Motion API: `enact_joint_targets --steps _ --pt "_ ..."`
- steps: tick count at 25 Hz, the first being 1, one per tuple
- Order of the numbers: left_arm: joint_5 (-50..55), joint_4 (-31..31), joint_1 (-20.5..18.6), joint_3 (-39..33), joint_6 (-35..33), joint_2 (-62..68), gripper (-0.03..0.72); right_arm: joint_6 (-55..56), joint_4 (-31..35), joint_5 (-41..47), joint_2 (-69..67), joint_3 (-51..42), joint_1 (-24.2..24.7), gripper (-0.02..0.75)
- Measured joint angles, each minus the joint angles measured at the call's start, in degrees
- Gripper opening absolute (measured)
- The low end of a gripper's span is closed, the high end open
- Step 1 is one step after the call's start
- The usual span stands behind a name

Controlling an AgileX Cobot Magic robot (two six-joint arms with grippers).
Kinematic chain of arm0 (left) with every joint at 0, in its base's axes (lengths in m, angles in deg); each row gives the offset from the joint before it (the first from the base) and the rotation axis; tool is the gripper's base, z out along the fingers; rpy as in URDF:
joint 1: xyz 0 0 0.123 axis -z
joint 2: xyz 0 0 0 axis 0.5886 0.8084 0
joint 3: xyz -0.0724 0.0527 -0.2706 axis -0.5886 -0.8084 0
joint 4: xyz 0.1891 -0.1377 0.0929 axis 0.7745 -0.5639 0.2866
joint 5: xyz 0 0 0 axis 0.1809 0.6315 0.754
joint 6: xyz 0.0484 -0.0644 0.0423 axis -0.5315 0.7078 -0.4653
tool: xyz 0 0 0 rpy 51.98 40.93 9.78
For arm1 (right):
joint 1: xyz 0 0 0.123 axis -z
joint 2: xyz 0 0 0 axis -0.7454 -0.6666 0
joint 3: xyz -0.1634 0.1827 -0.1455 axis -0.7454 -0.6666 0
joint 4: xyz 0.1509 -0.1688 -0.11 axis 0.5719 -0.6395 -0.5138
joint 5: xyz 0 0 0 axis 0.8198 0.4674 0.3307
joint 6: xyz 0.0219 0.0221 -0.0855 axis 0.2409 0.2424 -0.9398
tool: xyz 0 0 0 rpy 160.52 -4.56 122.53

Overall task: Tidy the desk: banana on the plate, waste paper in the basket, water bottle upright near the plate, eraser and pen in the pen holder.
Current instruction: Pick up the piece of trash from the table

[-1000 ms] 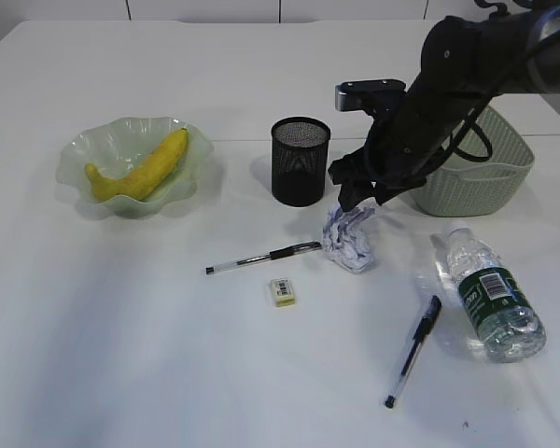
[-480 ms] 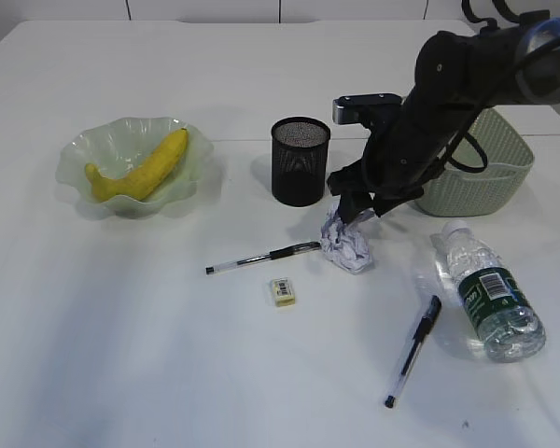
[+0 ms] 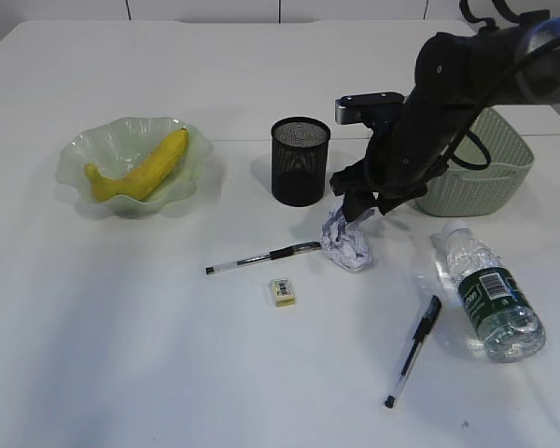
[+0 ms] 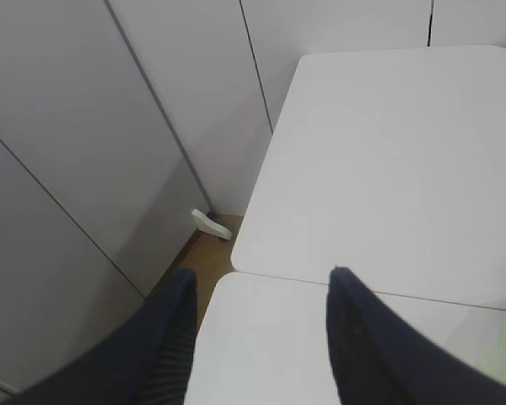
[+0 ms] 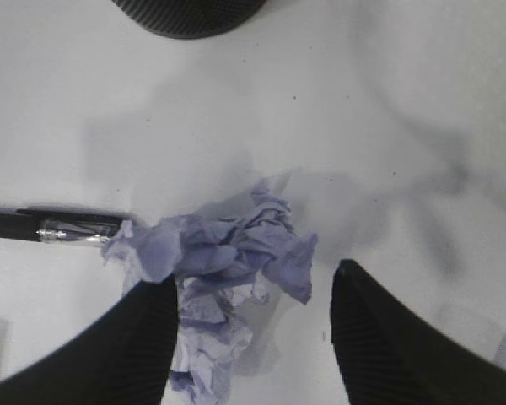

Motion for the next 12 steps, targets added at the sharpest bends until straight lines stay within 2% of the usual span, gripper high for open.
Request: enact_joint_targets --steps 12 --pt "0.26 0.0 0.0 0.0 0.0 0.0 0.349 0.66 2.13 -0.75 -1.93 0.07 0.0 0.431"
